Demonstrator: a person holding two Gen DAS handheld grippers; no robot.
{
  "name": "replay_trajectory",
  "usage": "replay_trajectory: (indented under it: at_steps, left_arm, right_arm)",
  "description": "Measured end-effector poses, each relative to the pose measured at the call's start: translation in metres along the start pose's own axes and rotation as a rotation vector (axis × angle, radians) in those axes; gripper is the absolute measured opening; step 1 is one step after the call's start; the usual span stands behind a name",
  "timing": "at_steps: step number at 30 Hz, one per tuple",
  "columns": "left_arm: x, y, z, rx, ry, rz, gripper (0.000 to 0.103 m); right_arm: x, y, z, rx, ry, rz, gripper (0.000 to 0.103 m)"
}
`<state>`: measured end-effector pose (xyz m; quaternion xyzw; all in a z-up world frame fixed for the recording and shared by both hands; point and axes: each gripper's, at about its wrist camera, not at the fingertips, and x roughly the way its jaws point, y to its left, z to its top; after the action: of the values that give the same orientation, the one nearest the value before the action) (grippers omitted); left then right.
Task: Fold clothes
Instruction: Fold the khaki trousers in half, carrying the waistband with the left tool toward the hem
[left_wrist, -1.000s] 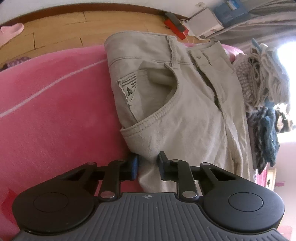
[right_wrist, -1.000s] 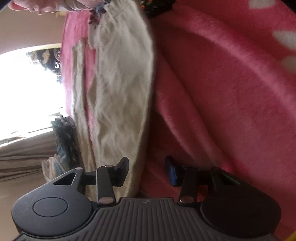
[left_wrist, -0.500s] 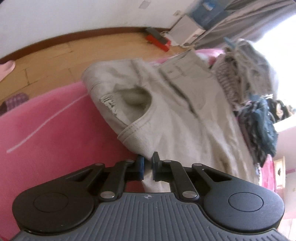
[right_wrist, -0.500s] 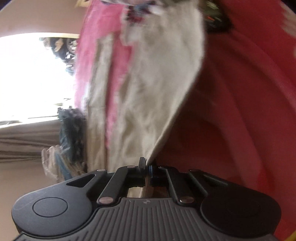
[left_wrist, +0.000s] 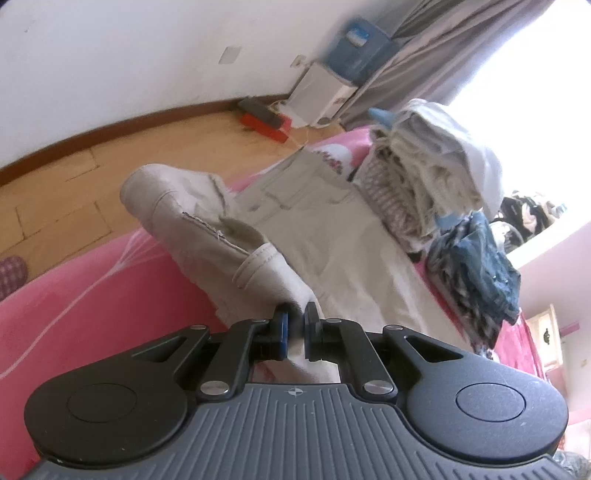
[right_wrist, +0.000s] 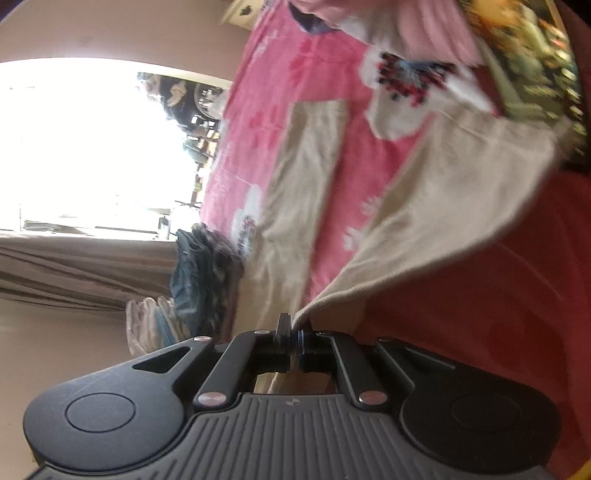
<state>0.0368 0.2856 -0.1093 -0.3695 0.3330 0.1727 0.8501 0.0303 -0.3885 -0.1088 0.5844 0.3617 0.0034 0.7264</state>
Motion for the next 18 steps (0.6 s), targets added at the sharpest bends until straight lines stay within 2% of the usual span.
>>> replay_trajectory:
  at_steps: [12, 18]
  left_arm:
    - [0.031, -0.057, 0.035, 0.075, -0.066, -0.043, 0.006]
    - [0.067, -0.080, 0.055, 0.108, -0.050, -0.029, 0.006]
  right_arm:
    - [0.064, 0.076, 0.049, -0.049, -0.038, 0.037, 0.004]
    - [0.117, 0.108, 0.074, -0.049, -0.035, -0.012, 0.004]
